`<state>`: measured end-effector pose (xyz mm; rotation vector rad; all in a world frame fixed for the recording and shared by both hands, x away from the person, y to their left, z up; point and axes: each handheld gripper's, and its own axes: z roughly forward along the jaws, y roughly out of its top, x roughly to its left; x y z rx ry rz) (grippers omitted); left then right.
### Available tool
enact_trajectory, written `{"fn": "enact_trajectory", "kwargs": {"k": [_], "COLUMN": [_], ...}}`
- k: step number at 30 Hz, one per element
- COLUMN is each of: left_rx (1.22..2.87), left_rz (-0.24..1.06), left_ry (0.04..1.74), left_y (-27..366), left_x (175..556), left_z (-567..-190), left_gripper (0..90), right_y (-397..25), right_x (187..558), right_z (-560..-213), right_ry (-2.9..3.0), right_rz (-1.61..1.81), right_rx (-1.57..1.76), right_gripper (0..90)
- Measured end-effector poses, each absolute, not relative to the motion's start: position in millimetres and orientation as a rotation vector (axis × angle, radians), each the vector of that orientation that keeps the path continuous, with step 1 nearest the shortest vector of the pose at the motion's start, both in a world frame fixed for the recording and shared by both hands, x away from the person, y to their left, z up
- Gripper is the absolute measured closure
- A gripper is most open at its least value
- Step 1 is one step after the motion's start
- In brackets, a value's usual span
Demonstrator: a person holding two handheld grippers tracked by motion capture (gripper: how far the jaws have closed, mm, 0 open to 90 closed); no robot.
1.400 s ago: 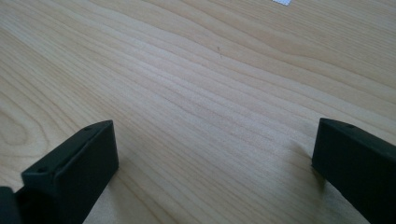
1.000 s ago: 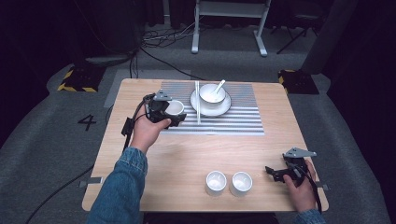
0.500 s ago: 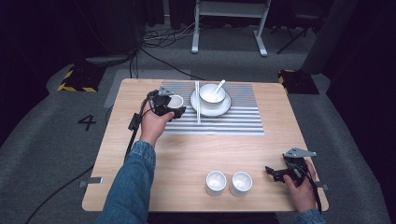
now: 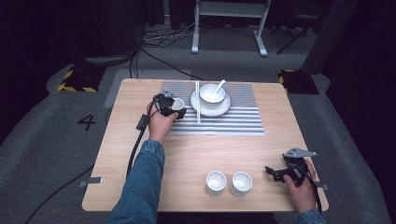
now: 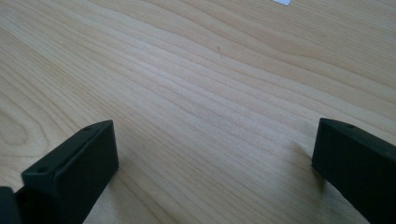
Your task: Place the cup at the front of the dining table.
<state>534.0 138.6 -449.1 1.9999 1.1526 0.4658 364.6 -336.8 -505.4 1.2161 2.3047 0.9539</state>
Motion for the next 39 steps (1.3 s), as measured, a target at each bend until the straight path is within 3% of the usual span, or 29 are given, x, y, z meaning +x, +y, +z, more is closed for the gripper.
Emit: {"fn": "enact_trajectory", "kwargs": {"k": [16,39], "left_rx": [1.997,1.999], "left_rz": [0.521,0.543], "left_ry": [1.139,1.165], "left_y": [120,124], "left_x": [550,552], "left_z": [-473,-484], "left_gripper": [26.6,26.4], "right_y": [-337,-337], "right_x": [365,365], "right_z": [-505,-505], "right_ry": [2.305,2.305], "right_rz": [0.954,0.954], "right_rx": [1.216,1.216], "right_gripper": [0.5,0.5]}}
